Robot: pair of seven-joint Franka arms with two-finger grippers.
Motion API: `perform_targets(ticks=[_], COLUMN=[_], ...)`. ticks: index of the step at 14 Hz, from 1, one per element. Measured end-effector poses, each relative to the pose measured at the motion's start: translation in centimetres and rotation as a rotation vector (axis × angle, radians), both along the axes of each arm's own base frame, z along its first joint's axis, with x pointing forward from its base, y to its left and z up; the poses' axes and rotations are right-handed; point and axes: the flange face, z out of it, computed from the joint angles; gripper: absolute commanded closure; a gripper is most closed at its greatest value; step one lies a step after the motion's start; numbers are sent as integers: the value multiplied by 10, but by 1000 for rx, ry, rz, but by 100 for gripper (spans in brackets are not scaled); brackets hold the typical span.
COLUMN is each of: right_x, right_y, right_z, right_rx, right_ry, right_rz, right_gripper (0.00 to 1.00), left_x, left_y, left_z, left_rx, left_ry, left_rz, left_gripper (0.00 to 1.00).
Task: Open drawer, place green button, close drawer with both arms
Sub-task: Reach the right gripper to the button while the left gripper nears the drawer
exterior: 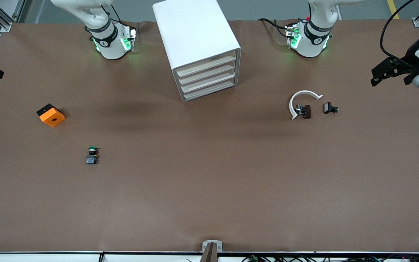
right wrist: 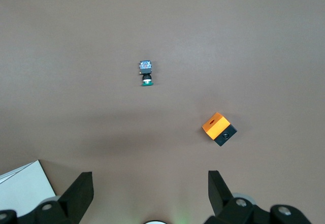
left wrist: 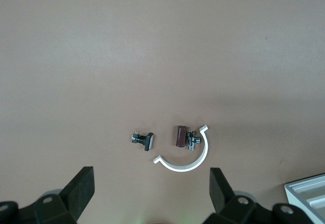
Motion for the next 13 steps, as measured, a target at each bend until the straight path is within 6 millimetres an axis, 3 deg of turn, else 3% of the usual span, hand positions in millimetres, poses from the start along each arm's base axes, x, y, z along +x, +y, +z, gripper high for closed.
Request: perform_targets(ticks=[7,13], right_x=[0,0], right_y=[0,0], right_z=[0,1], right_rx=[0,0], right_ry=[-1,-2], right_rz=[1,0], right_gripper=[0,0], left_x=[-1,5], left_y=[4,11], left_z=[-5,-38], left_rx=[-19,-34], left_ry=[32,142], left_rz=[12,29], left_gripper=[0,0])
